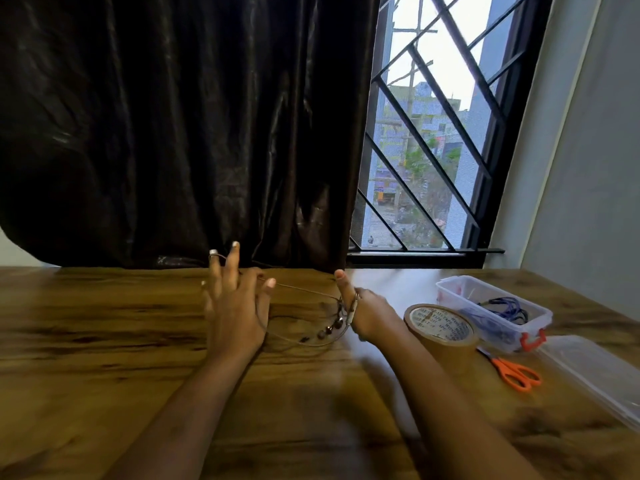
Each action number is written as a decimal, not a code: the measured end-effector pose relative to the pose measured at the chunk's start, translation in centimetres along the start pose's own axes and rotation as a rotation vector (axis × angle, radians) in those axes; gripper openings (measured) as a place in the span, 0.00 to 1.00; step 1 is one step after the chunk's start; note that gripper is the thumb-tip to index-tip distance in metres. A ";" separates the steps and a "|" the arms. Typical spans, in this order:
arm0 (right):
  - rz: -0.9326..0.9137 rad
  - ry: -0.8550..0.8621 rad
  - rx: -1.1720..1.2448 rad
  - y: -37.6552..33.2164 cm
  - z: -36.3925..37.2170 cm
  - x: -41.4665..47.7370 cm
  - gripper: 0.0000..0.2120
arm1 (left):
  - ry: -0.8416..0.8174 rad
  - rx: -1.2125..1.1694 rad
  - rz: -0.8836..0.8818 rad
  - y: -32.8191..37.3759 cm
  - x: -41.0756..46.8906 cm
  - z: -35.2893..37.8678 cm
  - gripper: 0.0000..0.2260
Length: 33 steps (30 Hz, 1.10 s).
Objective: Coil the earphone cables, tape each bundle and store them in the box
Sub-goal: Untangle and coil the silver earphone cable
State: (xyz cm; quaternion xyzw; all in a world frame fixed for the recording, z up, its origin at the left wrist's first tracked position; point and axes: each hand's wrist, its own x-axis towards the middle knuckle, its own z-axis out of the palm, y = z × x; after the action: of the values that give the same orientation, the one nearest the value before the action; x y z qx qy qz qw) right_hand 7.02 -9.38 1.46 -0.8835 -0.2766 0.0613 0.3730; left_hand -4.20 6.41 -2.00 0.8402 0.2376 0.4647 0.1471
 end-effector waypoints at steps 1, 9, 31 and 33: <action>0.027 -0.043 0.059 -0.1 0.0 0.0 0.41 | 0.043 0.045 -0.017 0.1 0.0 -0.1 0.12; 0.140 -0.072 -0.127 0.6 1.1 0.5 0.46 | 0.028 0.144 -0.287 0.2 0.1 -1.1 0.05; -0.631 -0.021 0.308 -0.6 1.5 -0.9 0.23 | -0.312 -0.217 0.048 2.2 -0.2 -0.5 0.19; -0.637 -0.021 0.367 -0.9 1.4 -1.1 0.20 | -0.343 -0.285 0.035 2.2 -0.1 -0.1 0.18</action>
State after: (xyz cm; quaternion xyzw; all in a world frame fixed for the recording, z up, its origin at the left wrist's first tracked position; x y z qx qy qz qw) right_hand 5.29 -8.57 0.93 -0.6706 -0.5263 -0.0001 0.5228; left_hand -3.81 4.50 -1.00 0.8816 0.1261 0.3465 0.2945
